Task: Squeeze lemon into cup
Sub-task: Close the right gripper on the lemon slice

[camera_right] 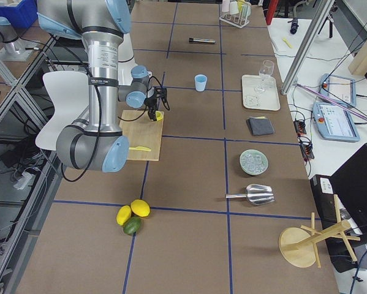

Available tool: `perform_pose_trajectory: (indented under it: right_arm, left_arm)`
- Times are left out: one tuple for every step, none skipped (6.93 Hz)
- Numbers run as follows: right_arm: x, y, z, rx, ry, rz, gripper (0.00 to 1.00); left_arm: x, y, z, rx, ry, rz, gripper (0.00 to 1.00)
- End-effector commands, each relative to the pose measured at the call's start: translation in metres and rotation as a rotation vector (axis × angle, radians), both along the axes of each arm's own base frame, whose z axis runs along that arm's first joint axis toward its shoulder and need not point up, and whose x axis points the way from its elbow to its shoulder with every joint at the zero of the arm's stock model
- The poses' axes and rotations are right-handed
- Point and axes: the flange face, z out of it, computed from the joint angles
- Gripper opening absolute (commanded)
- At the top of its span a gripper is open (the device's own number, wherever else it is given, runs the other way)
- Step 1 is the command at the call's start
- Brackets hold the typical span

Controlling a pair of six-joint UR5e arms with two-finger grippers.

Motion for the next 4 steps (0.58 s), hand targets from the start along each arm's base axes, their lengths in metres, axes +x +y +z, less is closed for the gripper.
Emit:
perform_pose_trajectory:
  right_arm:
    - [0.0020, -0.0027, -0.0005, 0.000, -0.001, 0.006, 0.73]
    - [0.0034, -0.0050, -0.0012, -0.003, -0.003, 0.009, 0.58]
    - [0.0047, -0.0073, -0.0012, -0.009, -0.003, 0.008, 0.48]
    - [0.0061, -0.0088, -0.0012, -0.012, -0.004, 0.009, 0.43]
  left_arm:
    - [-0.0002, 0.0004, -0.0024, 0.005, 0.000, 0.000, 1.00]
    - [-0.0002, 0.0003, -0.0017, 0.003, 0.000, 0.000, 1.00]
    - [0.0005, 0.0002, -0.0024, 0.005, 0.000, 0.001, 1.00]
    - [0.0006, 0.0003, -0.0025, 0.005, 0.001, 0.001, 1.00]
